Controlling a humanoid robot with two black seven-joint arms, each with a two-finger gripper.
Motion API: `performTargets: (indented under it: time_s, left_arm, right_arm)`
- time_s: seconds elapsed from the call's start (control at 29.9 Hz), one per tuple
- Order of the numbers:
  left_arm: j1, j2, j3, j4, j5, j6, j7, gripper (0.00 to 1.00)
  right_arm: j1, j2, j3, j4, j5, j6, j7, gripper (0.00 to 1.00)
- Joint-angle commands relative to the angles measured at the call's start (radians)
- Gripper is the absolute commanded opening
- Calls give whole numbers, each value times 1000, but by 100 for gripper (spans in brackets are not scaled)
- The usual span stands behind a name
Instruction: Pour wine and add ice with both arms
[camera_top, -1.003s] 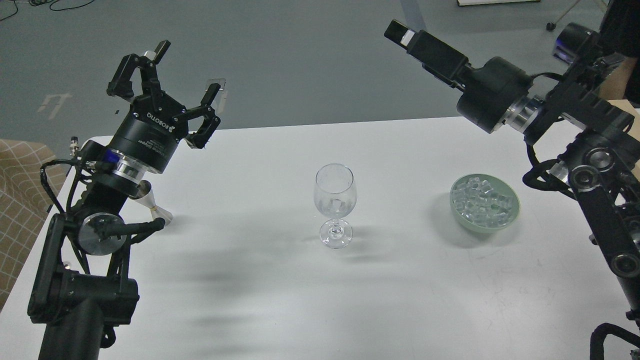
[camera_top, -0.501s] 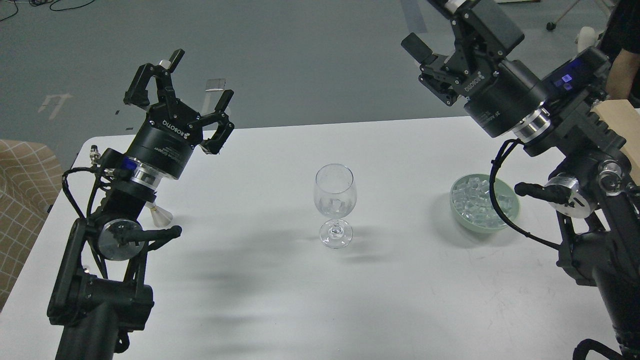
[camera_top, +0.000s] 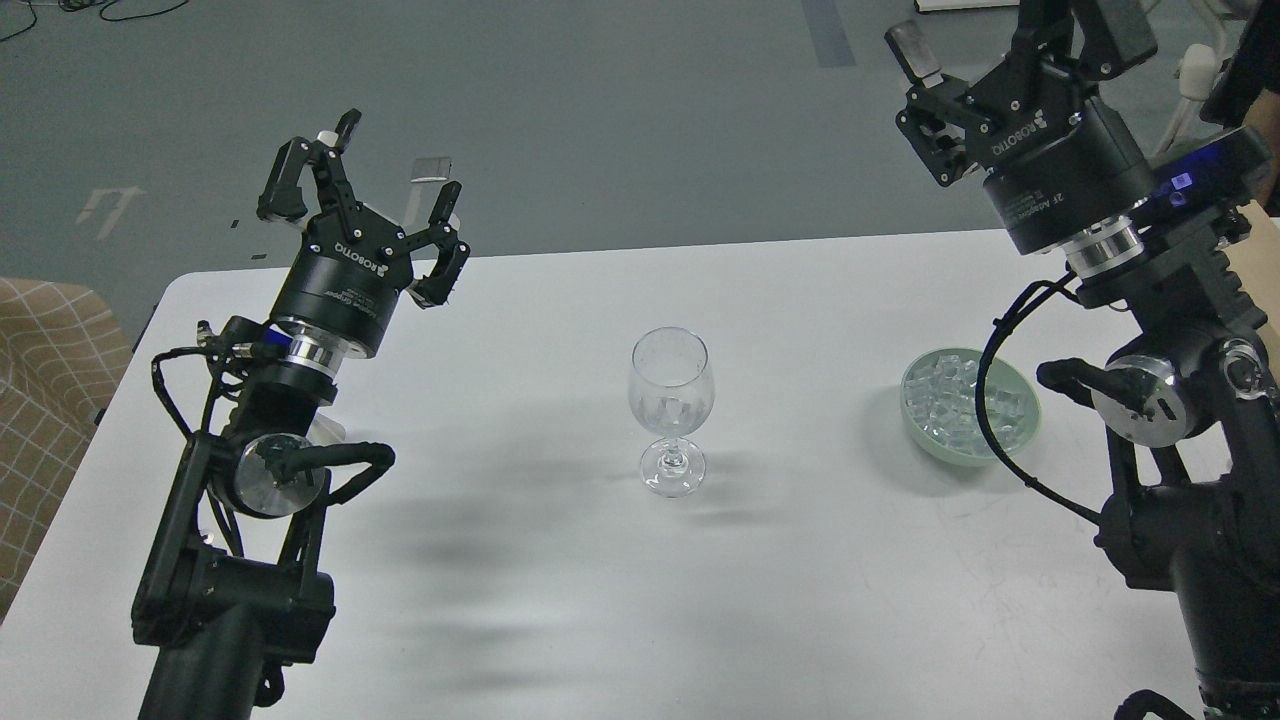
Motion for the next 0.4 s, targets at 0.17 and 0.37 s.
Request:
performTargets:
  time_s: [0.17, 0.37]
  left_arm:
    - [-42, 0, 47, -5, 64, 5, -31, 98]
    - [-39, 0, 48, -5, 91, 5, -71, 98]
  right_arm:
    - [-32, 0, 3, -1, 76, -71, -3, 100]
    - [-52, 0, -4, 0, 76, -68, -3, 100]
